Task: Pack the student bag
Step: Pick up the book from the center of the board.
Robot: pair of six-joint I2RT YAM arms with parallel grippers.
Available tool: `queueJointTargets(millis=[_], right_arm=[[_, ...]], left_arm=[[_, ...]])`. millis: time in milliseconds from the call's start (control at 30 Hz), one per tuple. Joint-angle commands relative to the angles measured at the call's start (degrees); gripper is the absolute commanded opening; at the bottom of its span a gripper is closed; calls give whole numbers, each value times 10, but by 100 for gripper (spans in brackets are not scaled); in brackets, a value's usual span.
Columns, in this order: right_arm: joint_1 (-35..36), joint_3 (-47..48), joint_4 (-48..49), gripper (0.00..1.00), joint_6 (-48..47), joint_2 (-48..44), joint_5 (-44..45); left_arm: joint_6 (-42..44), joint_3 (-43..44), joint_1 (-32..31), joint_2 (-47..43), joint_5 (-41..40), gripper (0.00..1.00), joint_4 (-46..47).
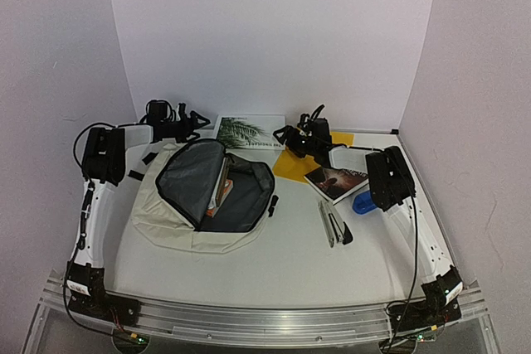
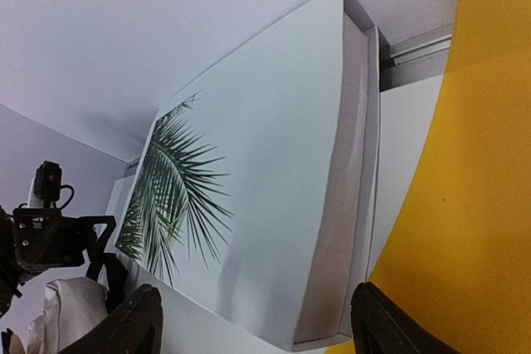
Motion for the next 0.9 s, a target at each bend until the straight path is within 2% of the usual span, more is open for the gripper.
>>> queueJointTargets(millis=[0,100,200,367,500,767,867], right_arm=[[-4,65,12,77,13,46,-43],[-4,83,14,77,13,57,-84],[-3,52,20,75,6,33,-102],[-4,-92,86,74,-3,-66,-110],[-3,-189,111,73,-10,-136,-132],[-2,-316,135,70,-27,-252,-147],[-1,-405,137,68,-29,-320,-132]], left_arm=[[-45,78,-5,47,41,90,47],[-41,91,-15,57,58,85,56],[-33,73,-23,48,83,80,72],[-19,6,-33,10,114,74,104],[1,-39,-49,-24,127,74,106],[15,-34,-93,-31,146,73,89],[20,-49,-118,-48,151,73,88]])
